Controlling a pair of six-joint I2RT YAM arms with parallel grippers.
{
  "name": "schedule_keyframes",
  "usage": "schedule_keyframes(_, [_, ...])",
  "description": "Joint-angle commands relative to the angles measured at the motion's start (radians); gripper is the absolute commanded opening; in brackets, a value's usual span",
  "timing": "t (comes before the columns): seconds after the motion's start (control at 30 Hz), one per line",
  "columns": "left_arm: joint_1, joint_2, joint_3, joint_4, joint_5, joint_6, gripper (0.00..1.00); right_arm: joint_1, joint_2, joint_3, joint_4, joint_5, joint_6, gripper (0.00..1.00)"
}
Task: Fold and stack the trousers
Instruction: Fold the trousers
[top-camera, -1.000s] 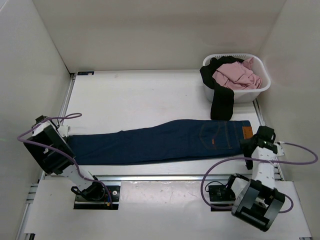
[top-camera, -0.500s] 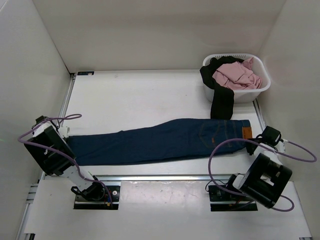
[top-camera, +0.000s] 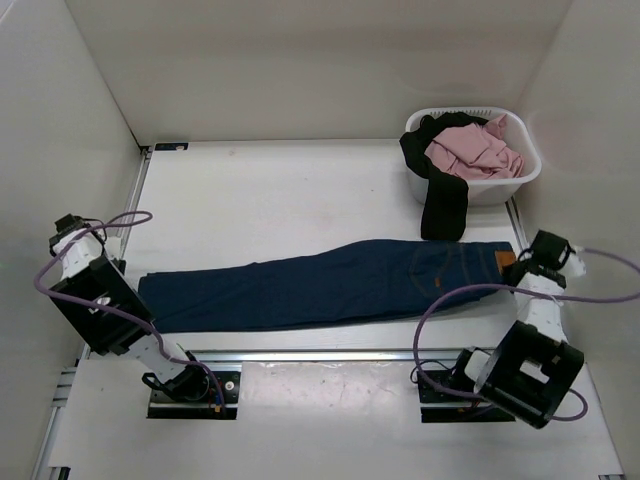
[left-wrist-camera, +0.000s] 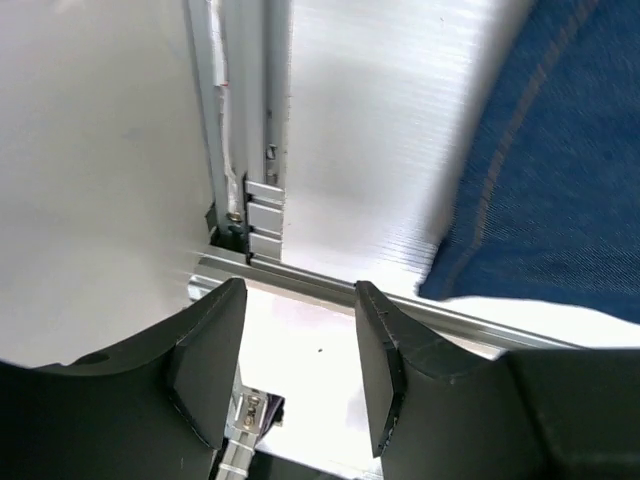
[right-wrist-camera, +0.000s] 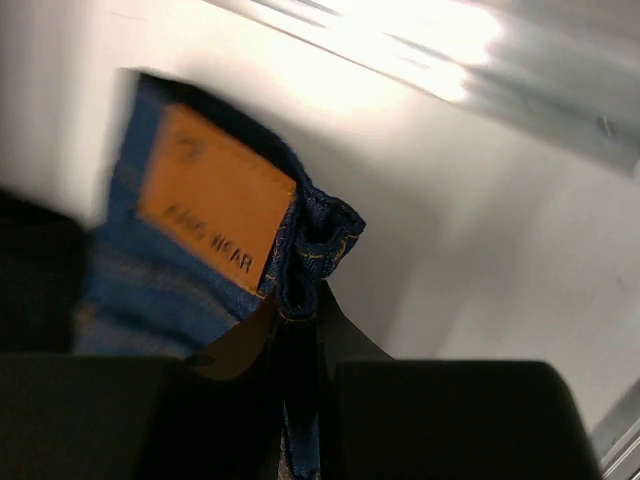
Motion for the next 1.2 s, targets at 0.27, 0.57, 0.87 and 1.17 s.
schedule_keyframes(0.27, [-0.086,-0.023,-0.122,-0.004,0.088,-0.076,0.54,0.920,-0.155,0.381,-0.218,0.682,-0.215,0.00])
schedule_keyframes(0.57, [-0.154,0.006,-0.209,0.065,0.071,-0.116,0.53,1.779,0.288,0.568,-0.432,1.078,0.231,0.00])
schedule_keyframes(0.87, [-0.184,0.025,-0.281,0.103,0.019,-0.148,0.53,1.932,0.742,0.924,-0.502,1.168,0.356,0.00])
schedule_keyframes(1.17, [-0.215,0.043,-0.301,0.112,-0.004,-0.168,0.53,1.998,0.695,0.999,-0.686,1.264,0.427,0.00])
